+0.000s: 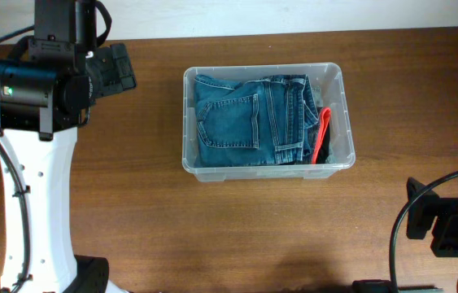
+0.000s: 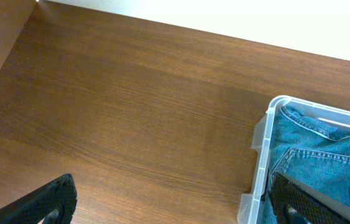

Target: Pack container

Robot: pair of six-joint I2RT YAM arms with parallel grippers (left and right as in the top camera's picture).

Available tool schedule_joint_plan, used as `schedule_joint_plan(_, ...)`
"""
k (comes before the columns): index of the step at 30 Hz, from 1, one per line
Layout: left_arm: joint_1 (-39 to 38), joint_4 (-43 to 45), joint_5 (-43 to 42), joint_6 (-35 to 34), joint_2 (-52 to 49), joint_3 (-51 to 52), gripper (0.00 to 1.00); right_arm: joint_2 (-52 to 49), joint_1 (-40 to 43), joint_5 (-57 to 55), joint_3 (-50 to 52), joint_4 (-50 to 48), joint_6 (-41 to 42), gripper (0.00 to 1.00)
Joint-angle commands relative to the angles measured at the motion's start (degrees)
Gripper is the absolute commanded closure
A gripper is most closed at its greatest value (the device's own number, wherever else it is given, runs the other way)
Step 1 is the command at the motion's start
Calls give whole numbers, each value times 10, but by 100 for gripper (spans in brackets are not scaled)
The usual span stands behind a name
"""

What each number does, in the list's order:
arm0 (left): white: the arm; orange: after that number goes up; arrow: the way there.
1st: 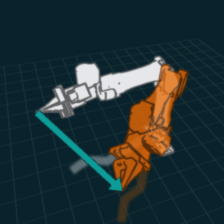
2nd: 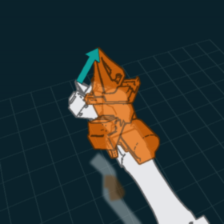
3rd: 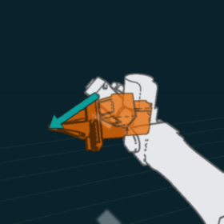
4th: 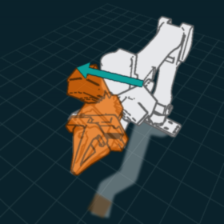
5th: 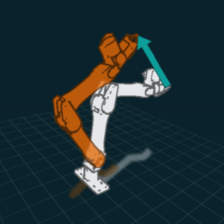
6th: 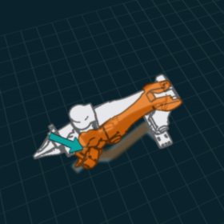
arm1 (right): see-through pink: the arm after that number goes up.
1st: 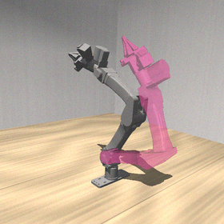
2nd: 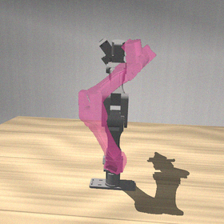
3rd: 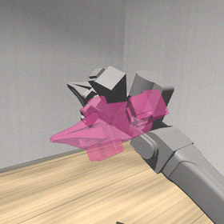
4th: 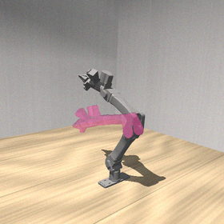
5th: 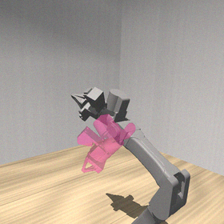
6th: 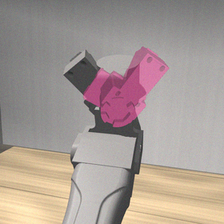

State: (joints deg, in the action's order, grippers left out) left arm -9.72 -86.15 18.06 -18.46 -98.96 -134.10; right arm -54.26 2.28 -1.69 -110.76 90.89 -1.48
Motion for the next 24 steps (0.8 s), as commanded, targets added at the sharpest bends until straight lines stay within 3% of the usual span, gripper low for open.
schedule_joint_plan(1,1,-1,8,-2,10,0,1,-2,4,-5,-1,-2,3,2)
schedule_joint_plan(18,1,-1,8,-2,10,0,1,19,4,-16,5,-14,3,2)
schedule_joint_plan(21,1,-1,8,-2,10,0,1,50,4,2,45,-47,3,2)
schedule_joint_plan(24,1,-1,8,-2,10,0,1,109,4,26,150,-134,3,2)
